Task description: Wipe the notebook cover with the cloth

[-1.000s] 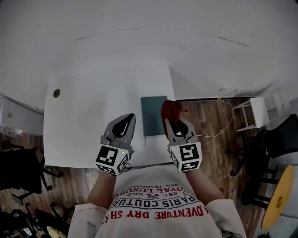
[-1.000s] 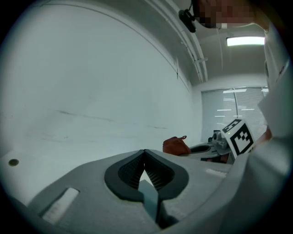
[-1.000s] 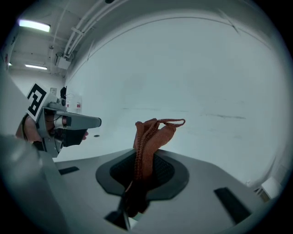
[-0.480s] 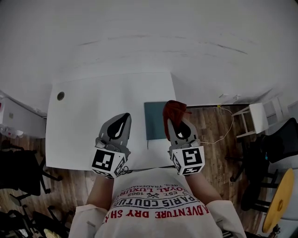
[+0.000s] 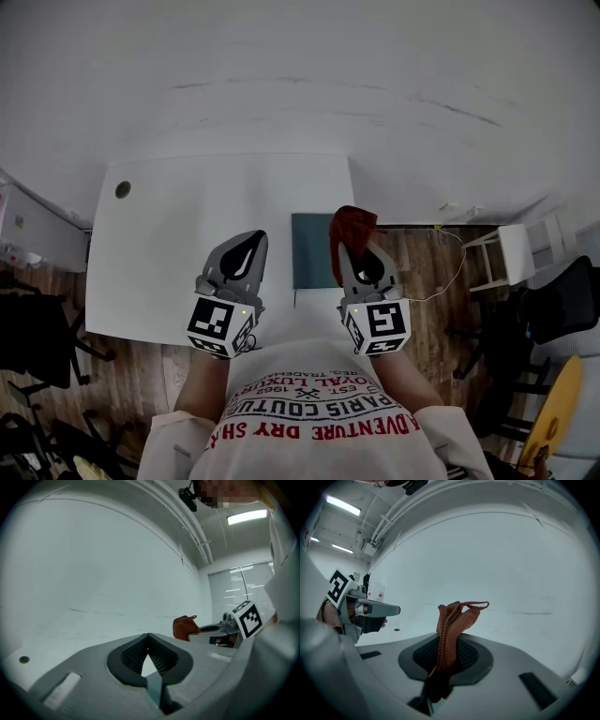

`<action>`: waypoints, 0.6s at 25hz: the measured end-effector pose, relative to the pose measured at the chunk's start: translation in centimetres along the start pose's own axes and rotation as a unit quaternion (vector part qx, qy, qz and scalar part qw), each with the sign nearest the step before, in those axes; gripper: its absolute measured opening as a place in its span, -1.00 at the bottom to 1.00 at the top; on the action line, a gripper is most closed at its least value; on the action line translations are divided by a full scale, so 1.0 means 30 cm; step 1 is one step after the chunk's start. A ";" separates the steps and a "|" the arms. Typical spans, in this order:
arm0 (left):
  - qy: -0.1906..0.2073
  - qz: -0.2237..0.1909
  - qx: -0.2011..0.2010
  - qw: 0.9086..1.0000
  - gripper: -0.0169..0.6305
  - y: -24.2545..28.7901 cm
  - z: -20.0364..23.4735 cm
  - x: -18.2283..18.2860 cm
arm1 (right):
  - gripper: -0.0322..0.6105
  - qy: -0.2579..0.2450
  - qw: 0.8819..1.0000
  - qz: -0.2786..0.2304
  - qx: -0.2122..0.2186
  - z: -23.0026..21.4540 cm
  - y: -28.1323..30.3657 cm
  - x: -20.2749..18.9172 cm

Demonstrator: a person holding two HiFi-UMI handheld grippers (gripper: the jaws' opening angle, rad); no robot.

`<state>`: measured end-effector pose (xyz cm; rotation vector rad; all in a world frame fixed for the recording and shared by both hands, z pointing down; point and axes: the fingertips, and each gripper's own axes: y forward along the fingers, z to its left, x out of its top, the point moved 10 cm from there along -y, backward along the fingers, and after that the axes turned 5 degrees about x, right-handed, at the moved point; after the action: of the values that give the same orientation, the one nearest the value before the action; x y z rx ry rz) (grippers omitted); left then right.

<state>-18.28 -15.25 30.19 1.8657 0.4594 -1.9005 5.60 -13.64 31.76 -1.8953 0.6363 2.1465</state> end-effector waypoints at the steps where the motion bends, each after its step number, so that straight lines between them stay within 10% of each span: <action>1: -0.001 0.003 -0.001 1.000 -0.92 0.004 -0.001 -0.003 | -0.68 -0.001 1.000 0.001 -0.001 -0.004 0.001 -0.002; 15: -0.015 0.045 0.006 0.999 -0.92 0.045 0.020 -0.053 | -0.68 0.013 1.000 0.005 -0.006 -0.018 0.014 -0.016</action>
<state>-18.09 -16.58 31.87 1.8298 0.3496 -1.8736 5.97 -14.19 32.28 -1.9335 0.6404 2.1404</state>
